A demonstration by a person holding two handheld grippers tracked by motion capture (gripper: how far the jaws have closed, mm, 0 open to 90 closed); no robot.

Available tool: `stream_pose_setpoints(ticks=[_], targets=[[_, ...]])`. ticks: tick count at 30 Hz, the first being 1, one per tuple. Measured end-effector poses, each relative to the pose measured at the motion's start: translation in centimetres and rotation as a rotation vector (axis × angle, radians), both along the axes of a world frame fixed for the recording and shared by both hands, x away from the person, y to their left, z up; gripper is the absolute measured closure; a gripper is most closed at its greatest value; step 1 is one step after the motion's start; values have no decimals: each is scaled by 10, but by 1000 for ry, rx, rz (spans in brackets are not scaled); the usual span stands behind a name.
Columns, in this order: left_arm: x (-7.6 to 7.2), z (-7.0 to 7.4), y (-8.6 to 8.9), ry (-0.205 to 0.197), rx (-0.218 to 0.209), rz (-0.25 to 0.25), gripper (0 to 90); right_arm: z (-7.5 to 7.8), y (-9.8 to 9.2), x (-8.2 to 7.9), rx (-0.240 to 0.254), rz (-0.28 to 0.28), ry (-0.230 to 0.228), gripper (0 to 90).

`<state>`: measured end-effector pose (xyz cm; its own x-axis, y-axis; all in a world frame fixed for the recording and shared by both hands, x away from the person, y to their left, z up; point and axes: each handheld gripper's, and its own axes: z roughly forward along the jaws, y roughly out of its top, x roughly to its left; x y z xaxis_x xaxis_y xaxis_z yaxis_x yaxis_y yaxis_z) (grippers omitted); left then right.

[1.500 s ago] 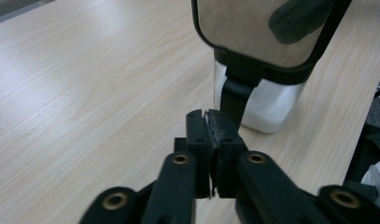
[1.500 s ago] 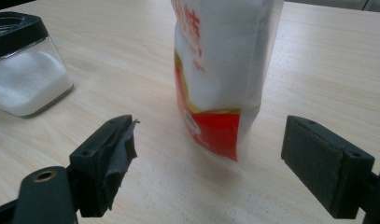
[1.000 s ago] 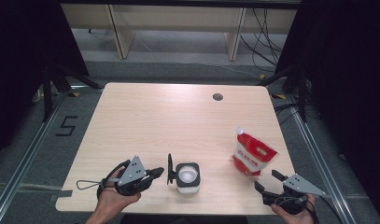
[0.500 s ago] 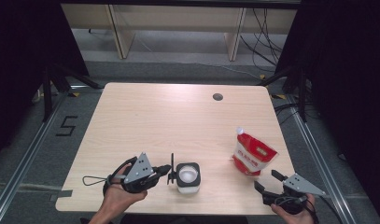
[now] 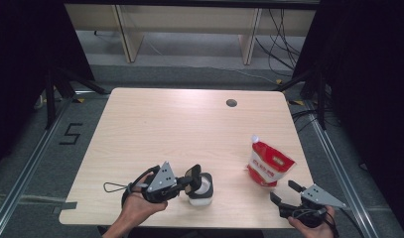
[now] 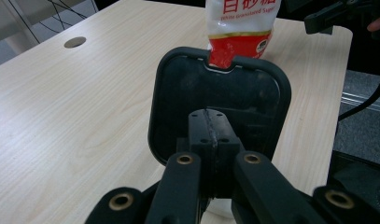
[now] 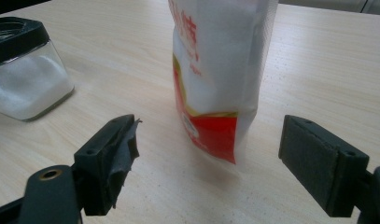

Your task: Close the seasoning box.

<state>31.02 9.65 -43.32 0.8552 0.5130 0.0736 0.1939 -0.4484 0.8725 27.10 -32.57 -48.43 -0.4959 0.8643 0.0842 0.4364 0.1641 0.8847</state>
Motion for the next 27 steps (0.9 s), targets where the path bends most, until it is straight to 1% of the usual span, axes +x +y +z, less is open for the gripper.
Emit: stream_pose_setpoints(ticks=[1, 2, 3, 4, 5, 6, 7, 8, 9, 11, 12, 14, 16, 17, 19, 21, 22, 25, 26, 27], targets=[[0, -2, -1, 10, -2, 3, 894, 0, 0, 0, 0, 1, -1, 204], [1, -2, -1, 1, 10, -6, 893, 0, 0, 0, -1, -1, 0, 204], [1, -3, -2, 14, 2, 0, 894, 0, -1, 1, -10, 7, -11, 204], [2, -4, -2, 4, 6, -6, 894, 0, -1, 1, -9, 7, -11, 204], [1, -5, -3, 18, 0, 3, 893, 0, 1, 0, -2, -1, 4, 204], [1, -5, -3, 19, 2, 2, 893, 0, 0, 0, -5, 4, -5, 204], [2, -7, -4, 17, 2, -7, 893, 0, -1, 1, -18, 11, -23, 204], [2, -7, -5, 13, 13, -6, 894, 0, -2, 3, -35, 19, -43, 204], [2, -8, -6, 25, 7, -2, 893, 0, -2, 3, -33, 17, -48, 204], [3, -9, -7, 16, 23, -16, 893, 0, -2, 3, -35, 20, -43, 204], [3, -10, -8, 27, 21, -10, 893, 0, -2, 3, -34, 20, -44, 204], [4, -11, -10, 27, 27, -20, 893, 0, -2, 3, -36, 19, -44, 204], [4, -14, -13, 34, 22, -15, 893, 0, -2, 3, -36, 20, -44, 204], [6, -15, -13, 18, 33, -27, 893, 0, -2, 3, -35, 20, -44, 204], [5, -14, -15, 37, 25, -24, 893, 0, -2, 3, -38, 21, -42, 204], [5, -14, -15, 38, 23, -23, 893, 0, -2, 3, -36, 18, -46, 204], [5, -14, -15, 36, 30, -21, 893, 0, -2, 3, -38, 22, -40, 204], [4, -12, -13, 45, 4, -18, 892, 0, -2, 3, -36, 18, -45, 204], [5, -11, -12, 37, 9, -27, 891, 0, -2, 3, -38, 22, -40, 204], [4, -10, -12, 39, 1, -19, 889, 0, -2, 3, -38, 22, -40, 204]])
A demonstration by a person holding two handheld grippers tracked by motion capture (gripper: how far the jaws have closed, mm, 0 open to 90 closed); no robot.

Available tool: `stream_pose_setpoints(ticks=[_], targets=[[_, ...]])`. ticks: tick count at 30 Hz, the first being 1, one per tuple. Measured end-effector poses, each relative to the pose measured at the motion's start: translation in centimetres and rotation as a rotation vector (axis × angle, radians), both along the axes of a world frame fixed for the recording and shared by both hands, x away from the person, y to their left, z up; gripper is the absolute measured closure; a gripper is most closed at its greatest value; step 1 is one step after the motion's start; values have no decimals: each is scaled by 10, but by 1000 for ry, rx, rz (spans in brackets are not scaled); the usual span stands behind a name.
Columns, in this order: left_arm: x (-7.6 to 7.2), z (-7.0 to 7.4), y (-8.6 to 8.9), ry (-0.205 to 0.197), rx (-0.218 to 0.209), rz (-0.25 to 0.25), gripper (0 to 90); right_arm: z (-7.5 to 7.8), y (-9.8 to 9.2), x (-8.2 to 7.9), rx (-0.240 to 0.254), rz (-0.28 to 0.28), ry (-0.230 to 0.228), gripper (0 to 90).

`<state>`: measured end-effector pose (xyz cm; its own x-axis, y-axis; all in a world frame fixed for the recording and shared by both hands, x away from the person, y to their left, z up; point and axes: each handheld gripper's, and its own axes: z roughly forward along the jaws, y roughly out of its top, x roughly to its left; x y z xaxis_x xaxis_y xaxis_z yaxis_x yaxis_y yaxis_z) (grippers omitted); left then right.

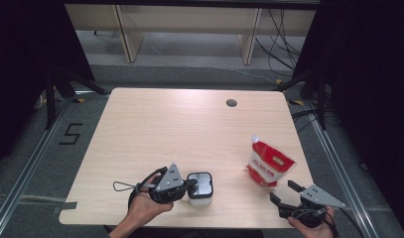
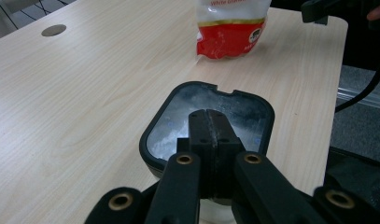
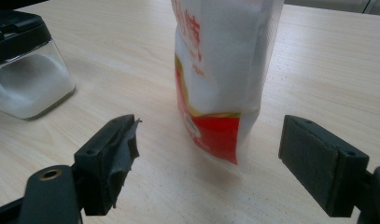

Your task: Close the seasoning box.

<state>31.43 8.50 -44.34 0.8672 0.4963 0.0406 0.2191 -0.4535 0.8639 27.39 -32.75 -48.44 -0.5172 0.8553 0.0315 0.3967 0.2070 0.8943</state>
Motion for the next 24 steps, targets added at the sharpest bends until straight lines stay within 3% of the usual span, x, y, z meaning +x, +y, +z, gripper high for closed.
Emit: stream_pose_setpoints(ticks=[3, 4, 7, 8, 13, 17, 18, 21, 24], targets=[[0, 2, 4, 14, -24, -1, 849, 0, 1, 0, 5, -3, -8, 204], [0, 2, 5, 14, -29, -12, 819, 0, 3, -2, 30, -15, 27, 204], [-1, 5, 11, 32, -68, -7, 651, 0, 3, -2, 32, -15, 28, 204], [-1, 6, 14, 35, -77, -9, 601, 0, 1, 0, 3, -1, -7, 204], [-3, 8, 26, 58, -84, 18, 387, 0, 0, 0, 2, -2, -6, 203], [-6, 5, 32, 76, -89, 49, 302, 0, 1, 0, 2, 3, -14, 197], [-6, 5, 34, 64, -68, 50, 283, 0, 1, 0, -1, 3, -12, 197], [-8, 2, 38, 78, -58, 61, 244, 0, 0, 0, -1, 1, -17, 195], [-10, -2, 43, 88, -50, 81, 215, 0, 1, 0, 14, 19, 8, 195]])
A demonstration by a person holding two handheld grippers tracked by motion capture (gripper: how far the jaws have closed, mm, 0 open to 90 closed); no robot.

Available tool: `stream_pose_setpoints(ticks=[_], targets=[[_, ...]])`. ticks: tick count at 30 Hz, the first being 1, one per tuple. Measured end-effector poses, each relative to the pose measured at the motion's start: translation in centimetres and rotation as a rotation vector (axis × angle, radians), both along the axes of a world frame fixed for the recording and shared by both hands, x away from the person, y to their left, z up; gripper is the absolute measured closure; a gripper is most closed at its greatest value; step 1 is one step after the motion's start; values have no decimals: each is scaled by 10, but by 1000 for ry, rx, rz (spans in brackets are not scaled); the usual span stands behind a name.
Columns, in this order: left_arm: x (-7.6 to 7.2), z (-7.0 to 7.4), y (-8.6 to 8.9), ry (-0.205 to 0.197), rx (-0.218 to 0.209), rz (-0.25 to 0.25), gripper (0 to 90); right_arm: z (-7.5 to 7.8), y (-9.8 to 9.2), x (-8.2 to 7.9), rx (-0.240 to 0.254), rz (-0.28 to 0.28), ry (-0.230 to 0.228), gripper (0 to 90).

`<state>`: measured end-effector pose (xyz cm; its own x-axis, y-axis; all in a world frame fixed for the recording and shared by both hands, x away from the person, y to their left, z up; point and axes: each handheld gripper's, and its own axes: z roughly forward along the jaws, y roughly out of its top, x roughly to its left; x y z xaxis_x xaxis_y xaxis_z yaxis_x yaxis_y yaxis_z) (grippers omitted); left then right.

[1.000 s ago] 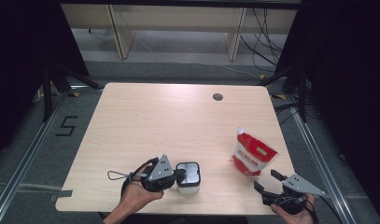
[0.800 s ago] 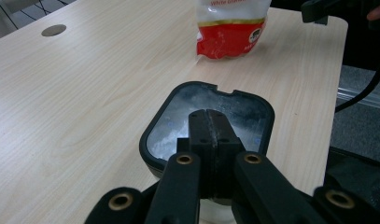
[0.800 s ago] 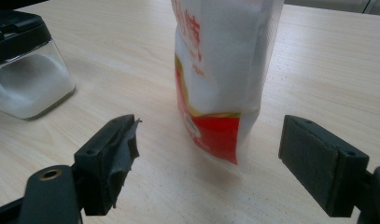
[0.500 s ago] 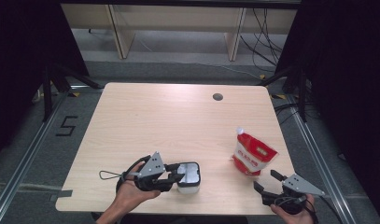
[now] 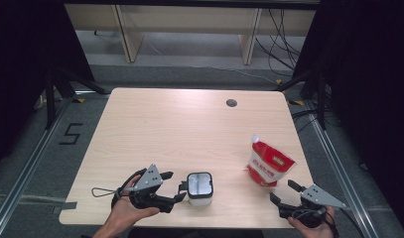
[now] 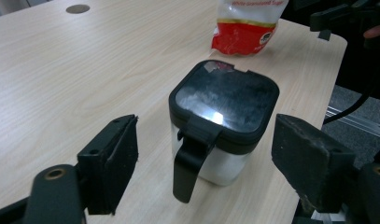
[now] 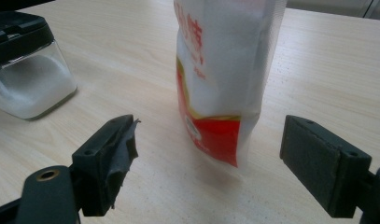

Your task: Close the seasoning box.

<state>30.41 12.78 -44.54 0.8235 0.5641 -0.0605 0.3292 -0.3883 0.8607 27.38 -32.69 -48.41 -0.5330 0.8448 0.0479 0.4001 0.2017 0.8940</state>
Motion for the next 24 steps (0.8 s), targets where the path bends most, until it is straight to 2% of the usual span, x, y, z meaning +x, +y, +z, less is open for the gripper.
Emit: stream_pose_setpoints(ticks=[1, 2, 4, 6, 8, 9, 10, 11, 12, 14, 15, 16, 17, 18, 19, 20, 21, 22, 24], targets=[[-1, -1, 1, 1, 2, 11, 208, 0, 0, 0, -14, -10, -24, 195], [-1, -3, 2, -2, -2, 8, 201, 0, 1, -1, -3, -10, -8, 195], [-3, -6, 4, 13, 1, 22, 193, 0, 0, -1, -5, -15, -17, 195], [-3, -8, 7, 1, 18, 5, 193, 0, 0, -1, 2, -18, 4, 195], [-6, -11, 9, 22, 12, 32, 191, 0, -2, 0, -11, -11, -17, 195], [-6, -12, 9, 11, 13, 29, 189, 0, 0, -1, 11, -19, -7, 195], [-6, -14, 10, 9, 4, 36, 189, 0, 0, -1, 9, -23, -7, 195], [-7, -15, 11, 11, 18, 35, 187, 1, 2, -3, 10, -34, 15, 195], [-9, -17, 13, 28, 11, 52, 187, 0, 1, -1, 2, -21, -1, 195], [-9, -20, 15, 36, -1, 58, 187, 0, 1, -1, -6, -19, -4, 195], [-8, -21, 18, 27, 17, 47, 186, 0, 0, 0, -18, -14, -21, 195], [-9, -22, 19, 37, 20, 65, 185, 0, 0, 0, -19, -16, -22, 195], [-9, -24, 19, 47, 2, 76, 184, 0, 0, -1, -8, -19, -10, 195], [-9, -26, 20, 41, 10, 74, 183, 0, 0, 0, 0, -7, -3, 195], [-8, -26, 22, 38, 35, 67, 182, 0, 1, 0, 3, -9, -2, 195], [-10, -29, 21, 53, 23, 80, 182, 0, 1, 0, 3, -9, -3, 195], [-9, -29, 22, 40, 39, 69, 181, 0, 0, 0, -16, -8, -21, 195], [-9, -30, 23, 33, 42, 65, 181, 0, 1, -1, -9, -20, -8, 195], [-11, -33, 22, 41, 33, 76, 182, 0, 1, -1, -11, -16, -11, 195]])
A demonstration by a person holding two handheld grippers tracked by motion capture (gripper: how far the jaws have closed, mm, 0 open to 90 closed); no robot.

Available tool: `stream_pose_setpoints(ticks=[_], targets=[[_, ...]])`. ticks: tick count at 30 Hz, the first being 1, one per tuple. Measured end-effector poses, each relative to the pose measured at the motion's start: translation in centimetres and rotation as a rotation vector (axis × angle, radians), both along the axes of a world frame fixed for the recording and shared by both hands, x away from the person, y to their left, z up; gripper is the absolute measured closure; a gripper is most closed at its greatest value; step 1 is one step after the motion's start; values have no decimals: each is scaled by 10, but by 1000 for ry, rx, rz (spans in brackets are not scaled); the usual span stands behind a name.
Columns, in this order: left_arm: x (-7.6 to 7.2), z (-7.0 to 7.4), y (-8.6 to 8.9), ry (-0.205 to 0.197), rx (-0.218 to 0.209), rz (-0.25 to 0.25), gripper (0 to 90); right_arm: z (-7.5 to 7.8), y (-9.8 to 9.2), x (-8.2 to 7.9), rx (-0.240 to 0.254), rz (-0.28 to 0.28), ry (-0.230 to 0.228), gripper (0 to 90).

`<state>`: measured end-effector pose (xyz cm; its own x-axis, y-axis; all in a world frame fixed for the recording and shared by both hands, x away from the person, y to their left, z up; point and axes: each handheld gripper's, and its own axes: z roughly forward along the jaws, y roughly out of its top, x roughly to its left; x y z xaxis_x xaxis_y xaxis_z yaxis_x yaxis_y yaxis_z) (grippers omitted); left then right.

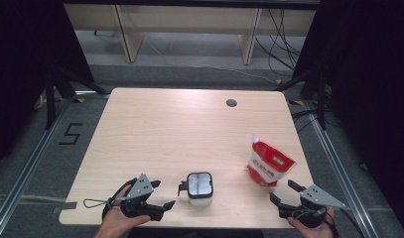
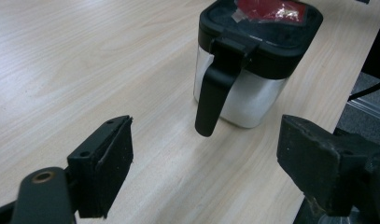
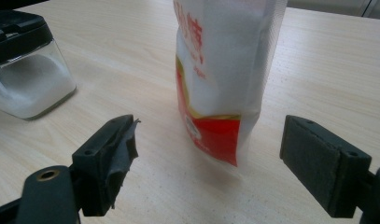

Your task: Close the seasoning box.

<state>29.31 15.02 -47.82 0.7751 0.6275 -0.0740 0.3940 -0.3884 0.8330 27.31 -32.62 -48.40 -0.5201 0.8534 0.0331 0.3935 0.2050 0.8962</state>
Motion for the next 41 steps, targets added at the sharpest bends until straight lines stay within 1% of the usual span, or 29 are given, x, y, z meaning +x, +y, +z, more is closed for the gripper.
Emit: stream_pose_setpoints(ticks=[1, 2, 3, 4, 6, 7, 8, 9, 10, 11, 12, 14, 15, 16, 17, 18, 19, 20, 22, 23, 24, 26, 31, 35, 36, 38, 39, 40, 41], targets=[[0, 0, 1, 6, 15, -6, 181, 0, 0, 0, 0, -1, -1, 195], [-1, -2, 1, 1, 6, 1, 181, 0, 0, 0, -1, -2, -1, 195], [-2, -2, 1, 18, 1, 4, 182, 0, 0, 0, 4, 0, 4, 195], [-2, -3, 2, 15, 31, 4, 181, 0, 0, 0, 4, 1, 4, 195], [-4, -5, 2, 0, 27, -3, 182, 0, 0, 0, 5, 0, 5, 195], [-4, -5, 3, 2, 55, -14, 182, 0, 0, -1, 6, -2, 10, 195], [-5, -7, 3, 15, 42, -6, 181, 0, 0, -1, -1, -4, 5, 195], [-5, -7, 4, 9, 66, -5, 182, 0, -1, 0, -10, 1, -6, 195], [-7, -9, 3, 20, 44, 8, 182, 0, 0, 0, -6, 0, -8, 194], [-7, -9, 4, 21, 60, -10, 182, 0, -1, 0, -8, -4, -6, 193], [-8, -10, 4, 21, 53, 0, 182, 0, -1, 0, -10, -5, -3, 191], [-9, -12, 5, 18, 66, 1, 182, -1, -1, 1, -14, -4, -3, 189], [-9, -11, 6, 18, 71, -3, 182, -1, -1, 0, -15, -6, 4, 186], [-9, -12, 6, -3, 74, -12, 182, -1, 2, -3, 16, -24, 50, 183], [-9, -13, 6, 0, 78, -8, 182, -1, 0, -1, -3, -15, 31, 181], [-10, -13, 7, -6, 97, -9, 182, -1, 2, -3, 17, -25, 59, 181], [-10, -13, 8, -3, 103, -15, 182, -1, 0, -1, -14, 3, 27, 179], [-13, -15, 7, 16, 94, 12, 182, -1, 1, -3, -16, -14, 40, 174], [-14, -17, 6, 14, 82, 7, 182, -2, 2, -5, 2, -17, 64, 172], [-14, -18, 5, 15, 70, 16, 182, -3, 1, -4, -11, -10, 52, 170], [-13, -17, 6, 10, 98, 10, 182, -3, 2, -6, -3, -11, 67, 168], [-13, -17, 6, 5, 104, 1, 182, -4, -1, -4, -39, 4, 44, 168], [-13, -17, 7, -6, 116, -8, 182, -4, 3, -7, -14, -10, 86, 167], [-12, -17, 7, -6, 117, -9, 182, -5, 3, -6, -30, 1, 73, 167], [-13, -18, 6, 7, 107, 2, 182, -5, 3, -5, -32, 0, 70, 167], [-13, -18, 6, 4, 112, -2, 182, -4, 3, -7, -14, -3, 92, 166], [-13, -18, 6, 4, 112, -2, 182, -5, 3, -7, -21, -4, 91, 166], [-13, -18, 6, 14, 109, -5, 182, -5, 1, -4, -37, 15, 69, 166], [-13, -18, 6, 22, 101, -1, 182, -5, 1, -4, -36, 16, 70, 165]])
